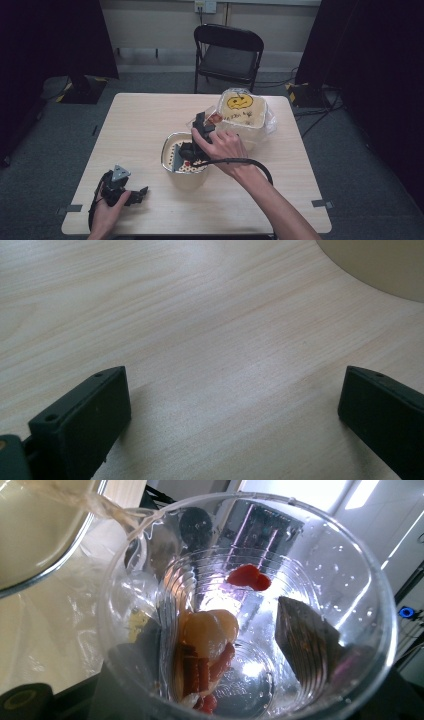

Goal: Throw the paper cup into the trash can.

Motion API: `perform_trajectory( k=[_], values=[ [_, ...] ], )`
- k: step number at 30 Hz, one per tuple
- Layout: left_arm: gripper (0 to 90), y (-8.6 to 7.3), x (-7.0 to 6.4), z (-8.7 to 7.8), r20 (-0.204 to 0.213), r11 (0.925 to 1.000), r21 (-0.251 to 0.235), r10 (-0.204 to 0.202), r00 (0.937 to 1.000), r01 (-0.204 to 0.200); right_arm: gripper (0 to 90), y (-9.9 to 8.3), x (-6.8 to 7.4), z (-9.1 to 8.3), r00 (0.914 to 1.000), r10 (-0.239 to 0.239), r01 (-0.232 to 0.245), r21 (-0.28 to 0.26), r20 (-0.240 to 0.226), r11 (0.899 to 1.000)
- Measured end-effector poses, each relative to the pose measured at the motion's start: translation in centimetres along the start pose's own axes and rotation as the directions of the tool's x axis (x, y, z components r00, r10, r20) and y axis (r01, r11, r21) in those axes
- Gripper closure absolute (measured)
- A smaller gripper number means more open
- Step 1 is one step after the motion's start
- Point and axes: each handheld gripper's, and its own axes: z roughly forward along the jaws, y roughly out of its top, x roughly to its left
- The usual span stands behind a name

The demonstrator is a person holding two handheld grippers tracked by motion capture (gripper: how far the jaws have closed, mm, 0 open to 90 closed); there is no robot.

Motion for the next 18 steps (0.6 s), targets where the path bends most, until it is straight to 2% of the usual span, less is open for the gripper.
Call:
perform_trajectory(
  k=[1,2,3,4,5,7,9,10,12,16,17,18],
  values=[
    [0.0,0.0,0.0,0.0,0.000,1.0000,0.000,0.000,1.0000,0.000,45.6,0.0,0.0,0.0,0.9990,-0.038,0.038,0.000,0.025,0.999],
    [0.0,0.0,0.0,0.0,0.000,1.0000,0.000,0.000,1.0000,0.000,45.6,0.0,0.0,0.0,0.9990,-0.038,0.038,0.000,0.025,0.999],
    [0.0,0.0,0.0,0.0,0.000,1.0000,0.000,0.000,1.0000,0.000,45.6,0.0,0.1,-0.1,0.9958,-0.076,0.076,0.003,0.050,0.997],
    [0.0,0.0,0.0,0.0,0.000,1.0000,0.000,0.000,1.0000,0.000,45.6,0.0,0.1,-0.1,0.9958,-0.076,0.076,0.003,0.050,0.997],
    [0.0,0.0,0.0,0.0,0.000,1.0000,0.000,0.000,1.0000,0.000,45.6,0.1,0.2,-0.1,0.9911,-0.108,0.107,0.011,0.078,0.994],
    [0.0,0.0,0.0,0.0,0.000,1.0000,0.000,0.000,1.0000,0.000,45.8,0.2,0.5,-0.2,0.9840,-0.145,0.143,0.020,0.104,0.989],
    [0.0,0.0,0.0,0.0,0.000,1.0000,0.000,0.000,1.0000,0.000,45.8,0.3,0.7,-0.2,0.9816,-0.149,0.148,0.016,0.120,0.989],
    [0.0,0.0,0.0,0.0,0.000,1.0000,0.000,0.000,1.0000,0.000,45.9,0.3,0.7,-0.3,0.9759,-0.185,0.184,0.024,0.116,0.983],
    [0.0,0.0,0.0,0.0,0.000,1.0000,0.000,0.000,1.0000,0.000,46.1,0.4,0.9,-0.3,0.9607,-0.230,0.227,0.035,0.156,0.973],
    [0.0,0.0,0.0,0.0,0.000,1.0000,0.000,0.000,1.0000,0.000,46.1,0.5,1.1,-0.4,0.9597,-0.234,0.231,0.037,0.155,0.972],
    [0.0,0.0,0.0,0.0,0.000,1.0000,0.000,0.000,1.0000,0.000,46.2,0.4,1.1,-0.3,0.9549,-0.246,0.243,0.041,0.166,0.969],
    [0.0,0.0,0.0,0.0,0.000,1.0000,0.000,0.000,1.0000,0.000,46.2,0.4,1.1,-0.3,0.9549,-0.246,0.243,0.041,0.166,0.969]
  ],
)
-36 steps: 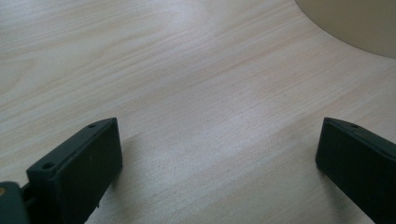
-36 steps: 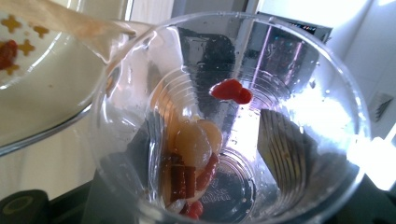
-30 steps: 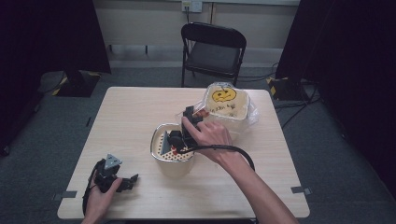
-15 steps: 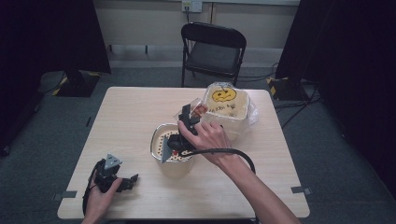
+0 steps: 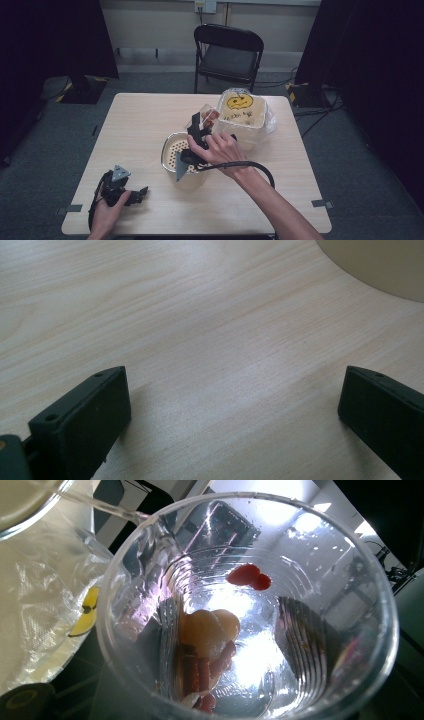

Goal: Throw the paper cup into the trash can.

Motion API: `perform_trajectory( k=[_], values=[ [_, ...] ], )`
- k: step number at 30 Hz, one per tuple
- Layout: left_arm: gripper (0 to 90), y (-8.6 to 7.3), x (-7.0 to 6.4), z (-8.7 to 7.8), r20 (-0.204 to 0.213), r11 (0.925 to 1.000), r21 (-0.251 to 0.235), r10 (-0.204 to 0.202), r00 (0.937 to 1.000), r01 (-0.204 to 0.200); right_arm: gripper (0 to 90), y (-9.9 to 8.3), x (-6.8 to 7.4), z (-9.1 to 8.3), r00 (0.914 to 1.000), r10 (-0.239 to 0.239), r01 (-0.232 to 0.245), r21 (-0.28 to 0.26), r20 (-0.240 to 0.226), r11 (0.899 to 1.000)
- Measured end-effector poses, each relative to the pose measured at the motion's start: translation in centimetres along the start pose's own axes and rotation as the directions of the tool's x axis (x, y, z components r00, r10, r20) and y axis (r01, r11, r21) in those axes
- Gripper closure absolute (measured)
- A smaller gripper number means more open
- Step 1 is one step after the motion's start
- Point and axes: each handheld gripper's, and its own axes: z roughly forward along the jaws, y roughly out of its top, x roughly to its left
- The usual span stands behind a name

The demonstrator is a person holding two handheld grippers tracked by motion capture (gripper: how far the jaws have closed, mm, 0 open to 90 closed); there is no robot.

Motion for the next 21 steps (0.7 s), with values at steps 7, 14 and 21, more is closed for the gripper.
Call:
perform_trajectory(
  k=[7,14,21],
  values=[
    [0.0,0.00,0.00,0.00,0.000,1.0000,0.000,0.000,1.0000,0.000,46.6,0.08,0.43,-0.28,0.9968,-0.075,0.076,-0.007,0.025,0.997],
    [0.0,0.00,0.00,0.00,0.000,1.0000,0.000,0.000,1.0000,0.000,47.1,0.13,0.63,-0.35,0.9911,-0.125,0.126,-0.004,0.046,0.992],
    [0.0,-0.01,-0.04,0.03,0.002,1.0000,-0.004,-0.007,1.0000,0.007,47.3,0.16,0.59,-0.39,0.9838,-0.162,0.163,-0.002,0.075,0.987]
  ],
)
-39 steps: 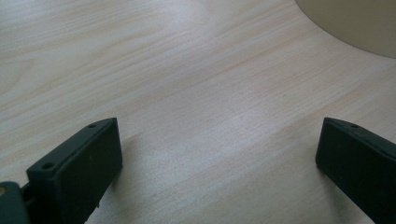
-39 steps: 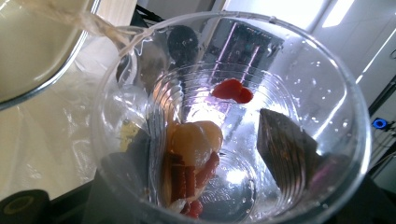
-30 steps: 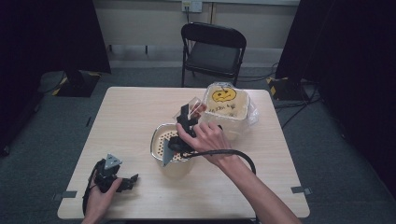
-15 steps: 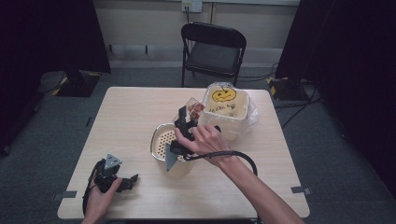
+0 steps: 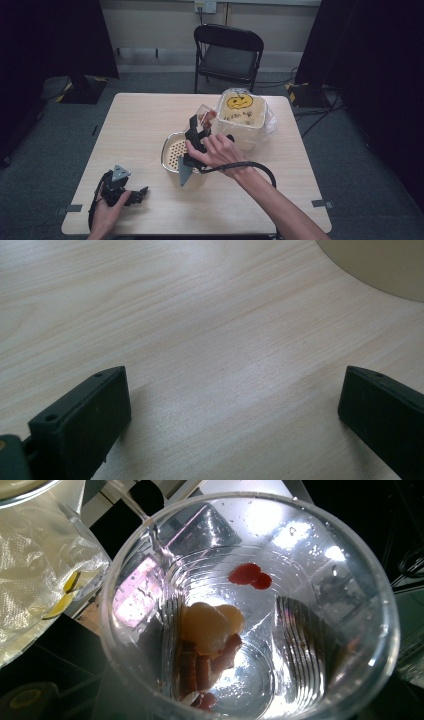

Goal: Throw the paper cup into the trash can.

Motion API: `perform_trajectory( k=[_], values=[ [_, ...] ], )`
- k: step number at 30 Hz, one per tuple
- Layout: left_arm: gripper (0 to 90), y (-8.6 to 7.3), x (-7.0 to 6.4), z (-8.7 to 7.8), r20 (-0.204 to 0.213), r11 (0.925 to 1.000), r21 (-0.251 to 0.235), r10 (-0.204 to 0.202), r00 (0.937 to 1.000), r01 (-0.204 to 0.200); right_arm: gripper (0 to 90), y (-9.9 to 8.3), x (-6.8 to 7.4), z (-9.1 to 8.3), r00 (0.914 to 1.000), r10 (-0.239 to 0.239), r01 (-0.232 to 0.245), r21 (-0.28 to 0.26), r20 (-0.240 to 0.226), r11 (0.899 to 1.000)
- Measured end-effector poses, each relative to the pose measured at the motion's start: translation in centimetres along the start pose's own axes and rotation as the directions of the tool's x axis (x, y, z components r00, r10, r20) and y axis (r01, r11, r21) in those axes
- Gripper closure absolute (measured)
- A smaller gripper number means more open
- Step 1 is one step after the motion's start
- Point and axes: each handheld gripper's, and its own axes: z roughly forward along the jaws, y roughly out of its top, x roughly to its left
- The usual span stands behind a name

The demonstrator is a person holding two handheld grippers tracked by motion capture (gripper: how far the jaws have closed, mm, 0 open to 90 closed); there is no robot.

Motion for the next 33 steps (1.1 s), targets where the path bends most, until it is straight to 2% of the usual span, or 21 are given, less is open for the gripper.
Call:
perform_trajectory(
  k=[5,7,9,11,17,23,26,27,29,30,31,32,33],
  values=[
    [0.0,0.00,0.00,0.00,0.000,1.0000,0.000,0.000,1.0000,0.000,47.5,0.01,0.08,-0.18,1.0000,-0.004,0.004,-0.001,0.009,1.000],
    [0.0,0.00,0.02,-0.01,-0.001,1.0000,0.000,0.003,1.0000,-0.003,47.5,0.03,0.16,-0.14,1.0000,-0.005,0.005,-0.007,-0.001,1.000],
    [0.0,0.00,0.00,0.00,0.000,1.0000,0.000,0.000,1.0000,0.000,47.8,-0.12,0.23,-0.03,1.0000,0.002,-0.002,0.009,0.007,1.000],
    [0.0,0.00,0.00,0.00,0.000,1.0000,0.000,0.000,1.0000,0.000,47.8,0.00,0.39,-0.10,0.9997,-0.022,0.022,-0.003,0.009,1.000],
    [0.0,0.00,0.00,0.00,0.000,1.0000,0.000,0.000,1.0000,0.000,47.9,0.03,0.32,-0.06,0.9999,-0.011,0.011,0.001,0.006,1.000],
    [0.0,0.01,0.04,-0.03,-0.001,1.0000,0.004,0.007,1.0000,-0.007,47.8,-0.24,0.04,-0.18,0.9995,0.032,-0.032,0.002,0.004,0.999],
    [0.0,0.01,0.04,-0.03,-0.002,1.0000,0.004,0.007,1.0000,-0.007,47.8,-0.57,-0.07,-0.16,0.9965,0.082,-0.082,-0.001,0.015,0.997],
    [0.0,0.01,0.04,-0.02,-0.002,1.0000,0.004,0.007,1.0000,-0.007,47.9,-0.64,-0.10,-0.19,0.9965,0.083,-0.083,0.002,0.012,0.997],
    [0.0,0.01,0.05,-0.03,-0.002,1.0000,0.004,0.007,1.0000,-0.007,48.0,-0.76,-0.09,-0.25,0.9969,0.076,-0.076,0.005,0.022,0.997],
    [0.0,0.01,0.05,-0.03,-0.002,1.0000,0.004,0.008,1.0000,-0.008,48.4,-0.81,-0.10,-0.41,0.9984,0.029,-0.029,0.017,0.048,0.999],
    [0.0,0.00,0.02,-0.01,-0.001,1.0000,0.000,0.003,1.0000,-0.003,48.4,-0.81,-0.10,-0.41,0.9984,0.029,-0.029,0.017,0.048,0.999],
    [0.0,0.00,-0.01,0.00,0.000,1.0000,0.000,-0.001,1.0000,0.001,48.5,-0.64,0.09,-0.45,0.9978,-0.004,0.003,0.020,0.066,1.000],
    [0.0,0.00,-0.01,0.00,0.000,1.0000,0.000,-0.001,1.0000,0.001,48.5,-0.64,0.09,-0.45,0.9978,-0.004,0.003,0.020,0.066,1.000]
  ],
)
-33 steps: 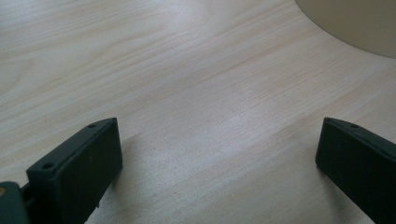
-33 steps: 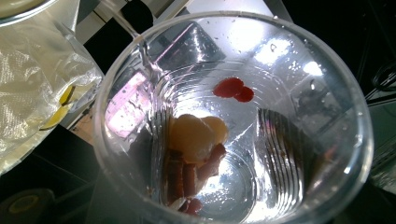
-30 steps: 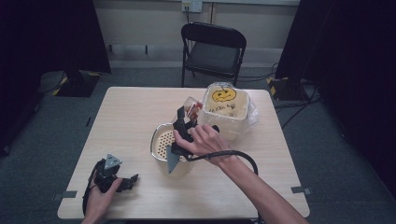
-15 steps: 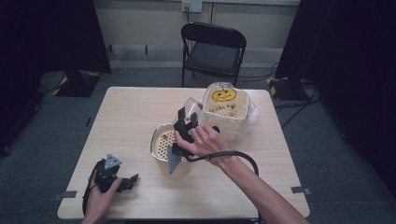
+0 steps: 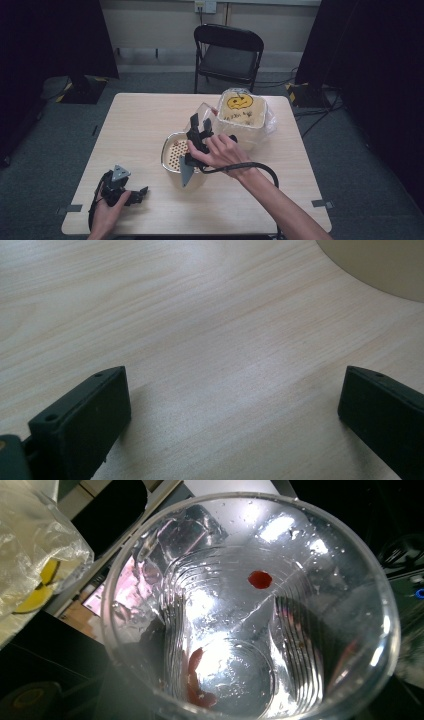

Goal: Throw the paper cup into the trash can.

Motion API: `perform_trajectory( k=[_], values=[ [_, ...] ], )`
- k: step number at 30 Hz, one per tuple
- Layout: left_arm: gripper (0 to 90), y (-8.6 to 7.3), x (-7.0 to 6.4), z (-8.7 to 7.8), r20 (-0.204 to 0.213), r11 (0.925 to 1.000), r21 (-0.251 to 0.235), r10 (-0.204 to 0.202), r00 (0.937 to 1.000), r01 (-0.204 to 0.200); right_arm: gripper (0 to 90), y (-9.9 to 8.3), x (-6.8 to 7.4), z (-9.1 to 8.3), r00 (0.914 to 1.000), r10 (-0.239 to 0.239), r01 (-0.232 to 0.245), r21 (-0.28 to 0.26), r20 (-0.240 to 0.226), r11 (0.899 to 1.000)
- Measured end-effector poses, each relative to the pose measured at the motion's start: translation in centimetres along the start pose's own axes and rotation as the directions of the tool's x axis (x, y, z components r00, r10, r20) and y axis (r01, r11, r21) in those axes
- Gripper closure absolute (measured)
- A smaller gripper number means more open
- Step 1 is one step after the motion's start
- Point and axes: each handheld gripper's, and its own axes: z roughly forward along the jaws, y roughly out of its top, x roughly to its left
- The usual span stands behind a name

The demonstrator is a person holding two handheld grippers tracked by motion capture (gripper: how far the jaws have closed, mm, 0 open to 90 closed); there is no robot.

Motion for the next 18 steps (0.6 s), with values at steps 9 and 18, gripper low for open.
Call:
perform_trajectory(
  k=[9,18],
  values=[
    [0.0,0.0,0.1,0.0,-0.002,1.0000,0.004,0.008,1.0000,-0.008,49.0,0.2,0.1,-0.1,0.9998,-0.008,0.009,-0.011,0.018,1.000],
    [0.0,0.0,0.0,0.0,-0.002,1.0000,0.004,0.008,1.0000,-0.008,48.7,-4.0,-2.0,1.6,0.6705,0.622,-0.679,0.004,-0.404,0.734]
  ],
)
